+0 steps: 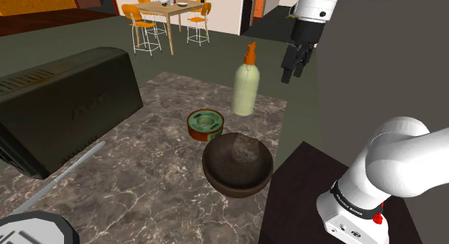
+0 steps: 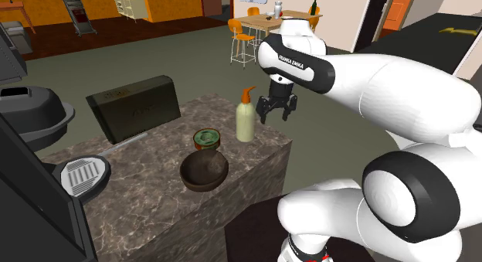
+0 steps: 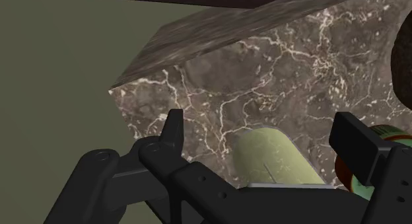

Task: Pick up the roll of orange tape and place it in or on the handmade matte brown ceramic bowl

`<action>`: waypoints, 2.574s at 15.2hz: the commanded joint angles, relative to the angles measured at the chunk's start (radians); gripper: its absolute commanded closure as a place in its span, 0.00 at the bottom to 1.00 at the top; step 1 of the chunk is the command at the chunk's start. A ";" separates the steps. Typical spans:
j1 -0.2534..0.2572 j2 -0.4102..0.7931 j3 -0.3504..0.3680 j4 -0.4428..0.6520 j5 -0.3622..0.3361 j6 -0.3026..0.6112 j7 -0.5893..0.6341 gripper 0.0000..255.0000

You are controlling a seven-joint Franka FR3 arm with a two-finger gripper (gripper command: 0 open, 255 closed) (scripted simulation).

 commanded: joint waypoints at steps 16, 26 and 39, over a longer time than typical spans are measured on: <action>0.073 0.389 0.293 0.149 0.074 0.269 0.370 0.00; 0.086 0.550 0.364 0.192 0.040 0.387 0.483 0.00; 0.087 0.561 0.366 0.167 0.039 0.422 0.484 1.00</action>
